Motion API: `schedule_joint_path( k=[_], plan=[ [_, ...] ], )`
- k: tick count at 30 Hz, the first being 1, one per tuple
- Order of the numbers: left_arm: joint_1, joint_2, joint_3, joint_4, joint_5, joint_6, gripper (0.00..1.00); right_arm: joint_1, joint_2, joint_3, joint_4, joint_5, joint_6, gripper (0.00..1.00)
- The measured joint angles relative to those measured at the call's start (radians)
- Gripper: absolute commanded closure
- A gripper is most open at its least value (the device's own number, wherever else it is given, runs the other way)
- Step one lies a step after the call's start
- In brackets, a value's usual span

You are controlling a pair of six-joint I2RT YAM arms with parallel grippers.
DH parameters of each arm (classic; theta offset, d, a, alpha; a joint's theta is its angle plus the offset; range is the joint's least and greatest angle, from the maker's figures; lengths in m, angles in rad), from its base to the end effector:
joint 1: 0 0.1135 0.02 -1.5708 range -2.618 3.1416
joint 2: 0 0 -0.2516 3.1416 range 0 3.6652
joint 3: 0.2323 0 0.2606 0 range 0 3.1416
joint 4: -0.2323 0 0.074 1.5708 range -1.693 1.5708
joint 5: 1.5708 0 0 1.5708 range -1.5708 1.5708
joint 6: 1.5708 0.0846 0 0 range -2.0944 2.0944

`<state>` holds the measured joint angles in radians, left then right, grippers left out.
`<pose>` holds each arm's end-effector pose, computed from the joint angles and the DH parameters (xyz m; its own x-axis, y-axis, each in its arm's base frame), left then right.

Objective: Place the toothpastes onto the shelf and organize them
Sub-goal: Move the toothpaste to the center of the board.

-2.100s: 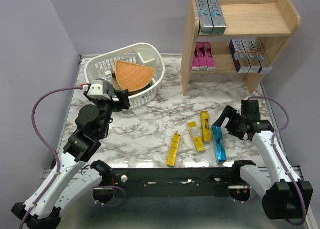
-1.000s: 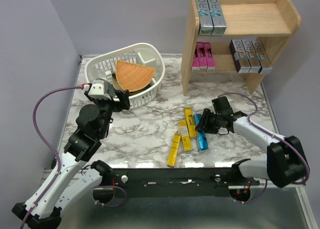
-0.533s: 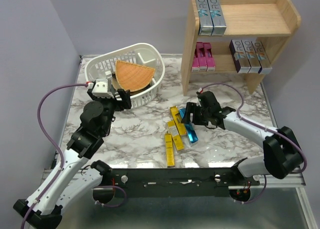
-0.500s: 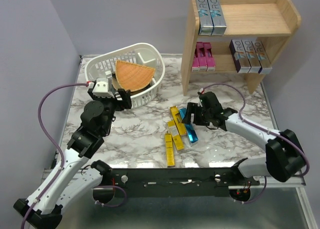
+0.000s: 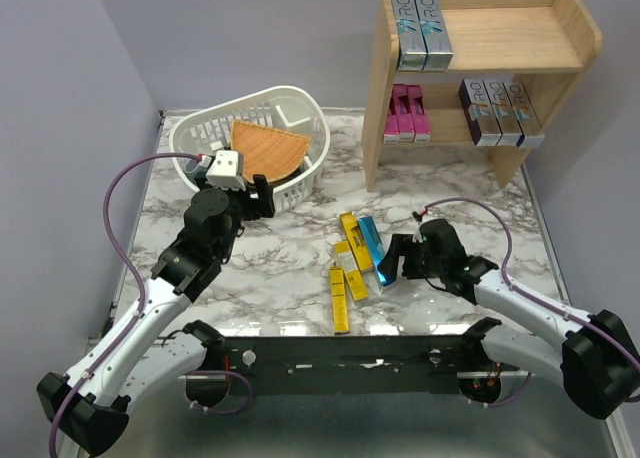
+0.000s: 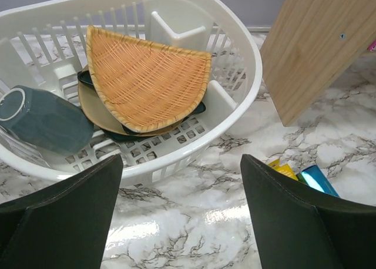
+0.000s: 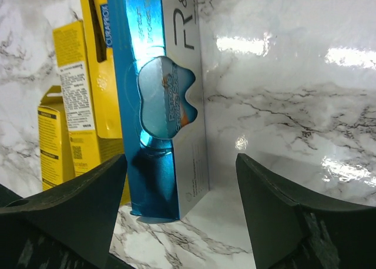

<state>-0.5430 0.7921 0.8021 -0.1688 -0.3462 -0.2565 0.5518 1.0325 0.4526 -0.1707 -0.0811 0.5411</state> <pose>0.2271 -0.1035 0.3308 -0.1815 -0.1692 -0.9687 0.1583 0.9672 -0.1986 0.2108 0.1378 0.1328 -0.7930 0.1147 -0.5984 -0.1919 0.8851 0.4240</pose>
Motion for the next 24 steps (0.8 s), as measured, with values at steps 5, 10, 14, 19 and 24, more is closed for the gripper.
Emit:
schedule_joint_path(
  k=[5, 10, 14, 19, 24],
  plan=[
    [0.0, 0.032, 0.0, -0.006, 0.005, -0.003, 0.07, 0.04, -0.023, -0.063, 0.055, -0.005, 0.001, 0.17],
    [0.0, 0.053, 0.0, -0.017, 0.007, -0.011, 0.07, 0.056, -0.092, -0.101, 0.082, -0.004, 0.0, 0.17],
    [0.0, 0.085, 0.018, -0.037, 0.027, -0.063, 0.07, 0.058, -0.132, -0.104, 0.092, 0.009, 0.0, 0.17],
    [0.001, 0.236, 0.112, -0.067, 0.124, -0.192, 0.07, 0.058, -0.171, -0.109, 0.096, 0.017, 0.0, 0.16],
    [-0.024, 0.411, 0.219, -0.108, 0.193, -0.291, 0.07, 0.058, -0.244, -0.113, 0.027, 0.028, 0.032, 0.16]
  ],
)
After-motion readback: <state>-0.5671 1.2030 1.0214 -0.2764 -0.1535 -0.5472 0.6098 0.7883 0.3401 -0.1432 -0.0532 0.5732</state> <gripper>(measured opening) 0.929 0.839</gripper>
